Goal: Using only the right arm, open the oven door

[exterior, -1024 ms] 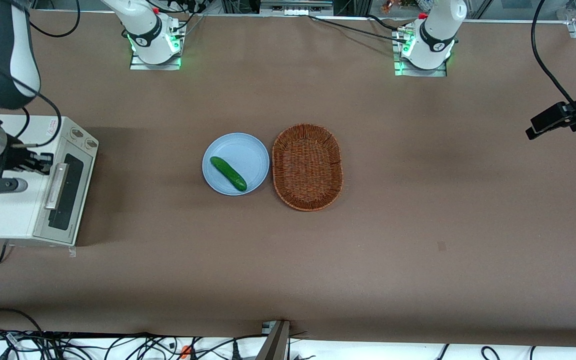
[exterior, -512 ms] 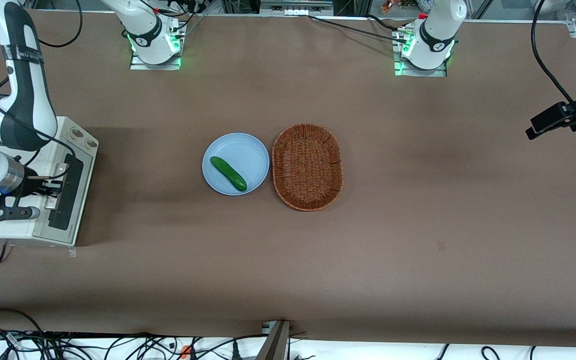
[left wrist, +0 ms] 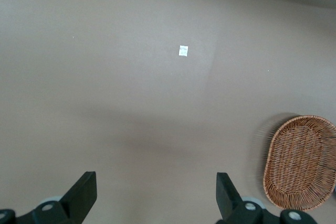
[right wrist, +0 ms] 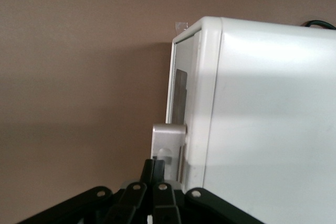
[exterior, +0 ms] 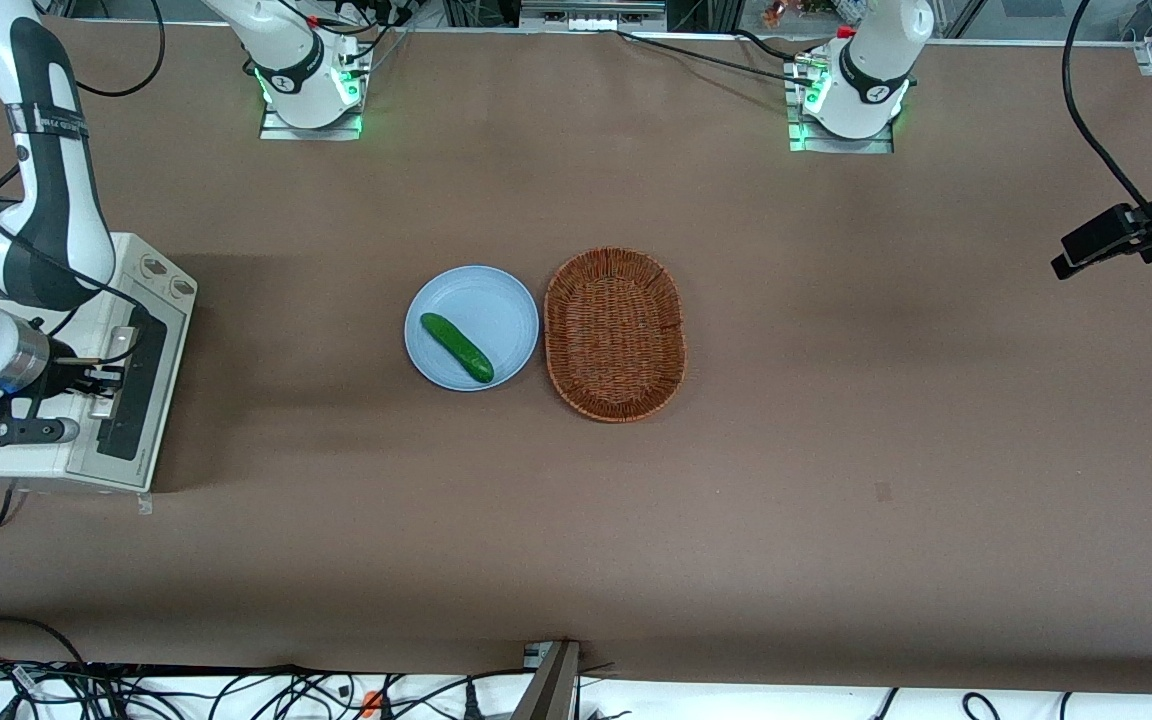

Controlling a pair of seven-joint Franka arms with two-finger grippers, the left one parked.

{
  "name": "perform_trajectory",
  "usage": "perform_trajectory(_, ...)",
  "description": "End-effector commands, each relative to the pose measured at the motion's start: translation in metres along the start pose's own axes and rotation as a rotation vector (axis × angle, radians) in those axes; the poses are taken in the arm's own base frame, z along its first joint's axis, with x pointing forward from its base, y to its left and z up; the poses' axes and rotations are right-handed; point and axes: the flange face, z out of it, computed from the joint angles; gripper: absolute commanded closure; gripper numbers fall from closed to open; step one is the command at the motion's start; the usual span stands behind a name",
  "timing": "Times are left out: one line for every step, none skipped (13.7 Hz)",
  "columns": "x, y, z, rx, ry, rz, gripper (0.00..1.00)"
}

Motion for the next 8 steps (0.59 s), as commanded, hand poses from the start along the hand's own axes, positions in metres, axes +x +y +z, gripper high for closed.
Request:
perform_trajectory(-0.006, 0.008, 0.003, 0.005, -0.009, -0.008, 1.00)
perform_trajectory(-0.007, 0.007, 0.007, 0.010, -0.012, -0.005, 1.00)
perform_trajectory(-0.007, 0.006, 0.010, 0.010, -0.015, 0.000, 1.00)
perform_trajectory(-0.007, 0.006, 0.010, 0.010, -0.015, 0.008, 1.00)
perform_trajectory(-0.007, 0.006, 0.012, 0.010, -0.018, 0.009, 1.00)
perform_trajectory(-0.007, 0.004, 0.013, 0.018, -0.018, 0.013, 1.00)
perform_trajectory(-0.007, 0.003, 0.014, 0.033, -0.019, 0.020, 1.00)
perform_trajectory(-0.006, 0.001, 0.018, 0.036, -0.024, 0.018, 1.00)
